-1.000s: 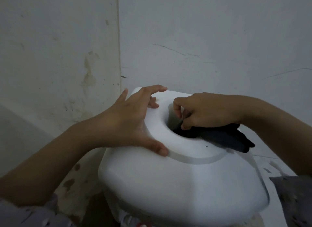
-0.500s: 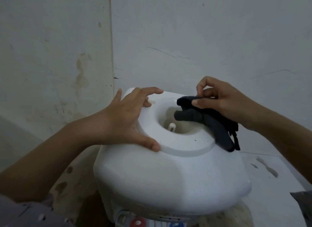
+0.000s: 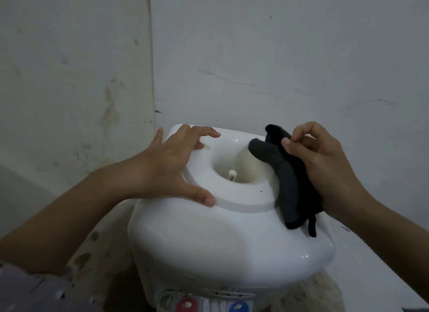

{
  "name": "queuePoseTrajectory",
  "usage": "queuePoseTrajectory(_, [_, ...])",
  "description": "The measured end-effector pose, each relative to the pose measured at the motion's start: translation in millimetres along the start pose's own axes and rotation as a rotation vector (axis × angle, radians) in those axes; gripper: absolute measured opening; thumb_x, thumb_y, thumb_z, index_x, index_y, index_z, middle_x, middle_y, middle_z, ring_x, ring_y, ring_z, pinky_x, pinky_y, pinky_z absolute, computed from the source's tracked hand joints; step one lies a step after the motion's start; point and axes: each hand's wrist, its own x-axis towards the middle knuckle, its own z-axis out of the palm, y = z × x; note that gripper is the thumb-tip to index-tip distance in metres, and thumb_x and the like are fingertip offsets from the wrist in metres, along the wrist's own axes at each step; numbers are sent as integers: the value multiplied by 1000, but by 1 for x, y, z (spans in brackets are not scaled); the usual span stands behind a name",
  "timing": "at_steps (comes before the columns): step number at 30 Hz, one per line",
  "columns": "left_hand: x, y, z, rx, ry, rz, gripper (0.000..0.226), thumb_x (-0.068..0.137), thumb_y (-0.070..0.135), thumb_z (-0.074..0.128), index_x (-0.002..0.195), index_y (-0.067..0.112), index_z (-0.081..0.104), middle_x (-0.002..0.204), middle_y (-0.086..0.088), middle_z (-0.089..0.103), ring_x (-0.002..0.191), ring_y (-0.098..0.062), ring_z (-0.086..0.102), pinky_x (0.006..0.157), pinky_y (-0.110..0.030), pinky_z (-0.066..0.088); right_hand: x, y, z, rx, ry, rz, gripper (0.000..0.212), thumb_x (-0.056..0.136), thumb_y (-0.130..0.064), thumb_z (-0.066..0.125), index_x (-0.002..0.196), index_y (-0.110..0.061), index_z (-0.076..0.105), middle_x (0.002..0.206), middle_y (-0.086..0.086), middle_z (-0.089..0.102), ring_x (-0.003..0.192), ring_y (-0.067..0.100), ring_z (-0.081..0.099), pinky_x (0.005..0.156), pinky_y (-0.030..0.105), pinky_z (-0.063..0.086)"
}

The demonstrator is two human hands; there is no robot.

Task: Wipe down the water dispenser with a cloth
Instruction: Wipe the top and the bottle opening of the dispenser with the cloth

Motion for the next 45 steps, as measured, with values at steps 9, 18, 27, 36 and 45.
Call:
queuePoseTrajectory(9, [3, -2, 0, -53, 3, 1, 91, 30, 98, 42, 105, 75, -6, 110, 50, 12, 103, 35, 17, 116, -45, 0, 30, 22, 15, -454, 169, -244, 26, 93, -10, 49, 77, -29, 43, 77, -13, 53, 66, -3, 48, 59, 10, 36])
queuePoseTrajectory(18, [-2, 2, 1, -127, 35, -31, 100, 30, 88, 55, 109, 72, -4, 111, 32, 25, 107, 18, 27, 116, -47, 14, 75, 20, 26, -635, -64, -135, 6, 96, -18, 45, 101, -20, 43, 97, 0, 52, 92, 20, 49, 65, 25, 34])
queuePoseTrajectory(27, [-6, 0, 7, -216, 163, -37, 111, 31, 83, 63, 106, 77, -19, 117, 40, 12, 126, 4, 10, 117, -49, 10, 84, 0, 56, -673, -346, -217, 21, 85, -29, 66, 99, -13, 68, 86, -7, 57, 77, 5, 51, 63, 5, 35])
queuePoseTrajectory(36, [-16, 3, -3, -80, 126, -69, 125, 39, 84, 54, 133, 48, -20, 146, 27, 2, 126, 12, 3, 111, -31, -15, 56, -12, 79, -356, -616, -180, 19, 76, -7, 66, 92, -16, 72, 95, -3, 69, 90, 13, 64, 88, 33, 50])
queuePoseTrajectory(45, [-50, 23, -12, -208, 66, -34, 68, 69, 55, 55, 121, 64, 12, 112, 53, 21, 108, 16, 32, 96, -6, 22, 33, -36, 60, -490, -903, -249, 29, 72, -1, 62, 84, -24, 74, 95, 1, 69, 98, 25, 59, 92, 41, 45])
